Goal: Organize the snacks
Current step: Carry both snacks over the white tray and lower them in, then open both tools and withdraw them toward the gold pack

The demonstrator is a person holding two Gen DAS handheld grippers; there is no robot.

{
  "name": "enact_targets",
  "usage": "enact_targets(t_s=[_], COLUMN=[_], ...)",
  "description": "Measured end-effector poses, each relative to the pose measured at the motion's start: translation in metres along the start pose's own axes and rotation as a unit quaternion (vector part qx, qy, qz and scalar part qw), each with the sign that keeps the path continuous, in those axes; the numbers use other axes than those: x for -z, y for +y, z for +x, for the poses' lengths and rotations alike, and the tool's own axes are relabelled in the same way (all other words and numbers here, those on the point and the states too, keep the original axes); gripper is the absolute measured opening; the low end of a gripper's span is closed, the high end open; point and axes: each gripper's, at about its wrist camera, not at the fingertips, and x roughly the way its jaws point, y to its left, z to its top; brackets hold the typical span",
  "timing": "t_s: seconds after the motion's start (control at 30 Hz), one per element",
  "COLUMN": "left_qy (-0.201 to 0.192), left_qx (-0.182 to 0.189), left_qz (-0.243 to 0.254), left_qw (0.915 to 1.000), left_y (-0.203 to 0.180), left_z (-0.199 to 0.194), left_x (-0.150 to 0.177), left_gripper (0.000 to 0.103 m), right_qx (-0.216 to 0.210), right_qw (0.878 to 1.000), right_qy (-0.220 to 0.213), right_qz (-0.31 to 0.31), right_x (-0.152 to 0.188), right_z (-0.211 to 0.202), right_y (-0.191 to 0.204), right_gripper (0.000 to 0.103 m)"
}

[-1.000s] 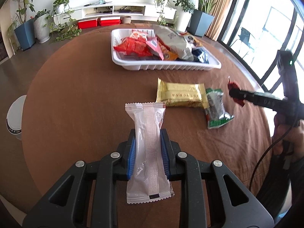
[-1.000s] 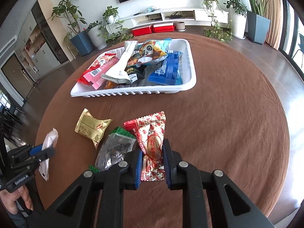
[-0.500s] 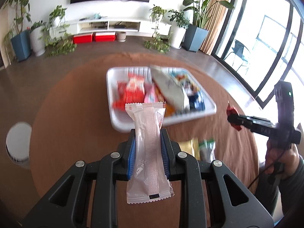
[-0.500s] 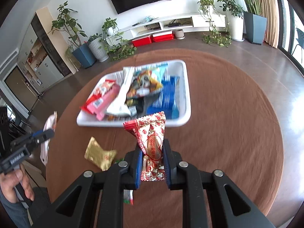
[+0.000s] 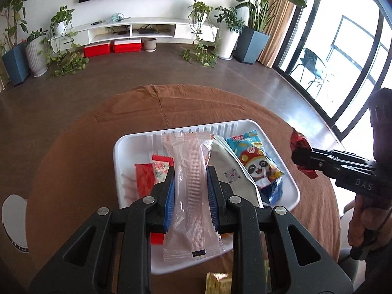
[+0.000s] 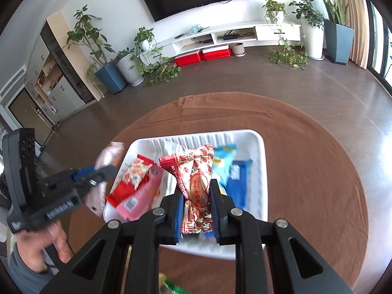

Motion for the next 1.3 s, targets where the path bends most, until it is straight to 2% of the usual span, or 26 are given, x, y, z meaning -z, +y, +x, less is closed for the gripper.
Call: enact_targets(t_s=[0.17,0.47,1.03,1.17,1.23,1.3], left_qy=[0.009,0.032,0.033,0.028,0.025,0.018], left_qx=[-0.002,-0.001,-0.007,-0.003,-0.002,-0.001], left_qz=[0.002,-0.001,-0.002,-0.003,0.000,0.000], left_qw=[1.0000,0.9995,0.9994,0.9996,0.9997,0.9998], left_y=[-0.001,0.005,0.013,0.011,0.009,0.008], left_z=[0.034,0.087,0.117,0.111,0.106,0.100], left_x=[-0.019,-0.014,-0.015,-0.016,-0.016,-0.017], left_gripper=[0.022,0.022,0.024,0.032,0.046,0.052], right_qx=[0.010,0.020,0.031,0.035,0.041,0.043], right_qw=[1.000,0.999,0.998,0.998,0.997,0.997], right_qy=[0.024,0.041,0.041,0.038,0.035,0.032], right_qz=[-0.010,-0.022,-0.040,-0.045,-0.053,-0.054], right_x=[-0.011,-0.007,-0.002,-0.003,-0.002,0.000], right_z=[0.036,0.070,0.081,0.074,0.072,0.069], right_y=[0.007,0.010,0.015,0.018,0.021,0.022], right_gripper=[0.021,0.021,0.021,0.026,0.028,0.029])
